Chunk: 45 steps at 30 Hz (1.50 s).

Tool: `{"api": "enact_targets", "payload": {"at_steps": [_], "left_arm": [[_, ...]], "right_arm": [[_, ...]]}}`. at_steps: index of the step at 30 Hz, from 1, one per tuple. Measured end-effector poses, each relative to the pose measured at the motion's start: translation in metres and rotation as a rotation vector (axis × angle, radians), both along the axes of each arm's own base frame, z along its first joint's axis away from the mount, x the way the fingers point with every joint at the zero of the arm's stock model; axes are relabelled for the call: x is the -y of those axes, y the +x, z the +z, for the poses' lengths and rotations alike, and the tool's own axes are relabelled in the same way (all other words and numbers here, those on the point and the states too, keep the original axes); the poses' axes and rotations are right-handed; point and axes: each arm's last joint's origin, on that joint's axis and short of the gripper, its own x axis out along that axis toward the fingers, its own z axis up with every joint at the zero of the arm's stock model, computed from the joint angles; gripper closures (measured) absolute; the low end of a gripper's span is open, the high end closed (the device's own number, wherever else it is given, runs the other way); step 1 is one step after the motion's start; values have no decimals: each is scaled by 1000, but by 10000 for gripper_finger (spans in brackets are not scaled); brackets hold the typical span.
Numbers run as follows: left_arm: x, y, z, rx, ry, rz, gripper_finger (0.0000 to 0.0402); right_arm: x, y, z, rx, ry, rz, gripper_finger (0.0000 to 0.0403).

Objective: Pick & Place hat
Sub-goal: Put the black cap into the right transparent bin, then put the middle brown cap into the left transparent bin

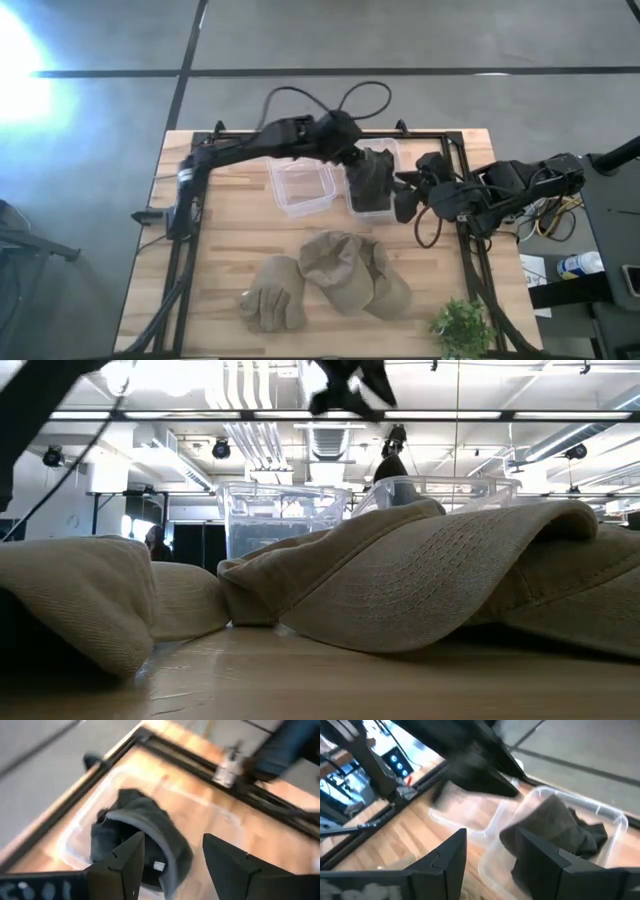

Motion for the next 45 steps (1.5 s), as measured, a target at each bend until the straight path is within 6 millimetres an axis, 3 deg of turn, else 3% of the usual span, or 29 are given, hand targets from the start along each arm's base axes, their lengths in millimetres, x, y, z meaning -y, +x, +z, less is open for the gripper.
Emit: {"api": "enact_targets", "payload": {"at_steps": [4,7,9,14,21,26,31,37,45], "left_arm": [[38,-45,27,-71,71,-178,207],[69,-81,28,-138,43,-255,207],[87,-98,16,-175,-8,-273,207],[122,-121,-39,-170,-76,-319,207],[148,-118,-127,21,-98,-393,207],[151,-112,-164,102,-111,-414,207],[155,-100,-190,59,-131,-462,207],[167,-88,-225,-62,-249,-517,207],[189,-86,-251,-158,-319,-503,207]], "right_arm": [[-4,3,-20,-72,116,45,239],[-9,7,-46,-145,244,66,239],[-13,11,-68,-190,340,79,239],[-29,24,-121,-188,596,171,239],[-74,29,-167,68,943,298,239],[-108,23,-202,-61,1065,214,239],[-140,36,-221,-94,1168,172,239],[-168,72,-233,-90,1176,171,239],[-175,98,-250,-40,990,-89,239]]}}
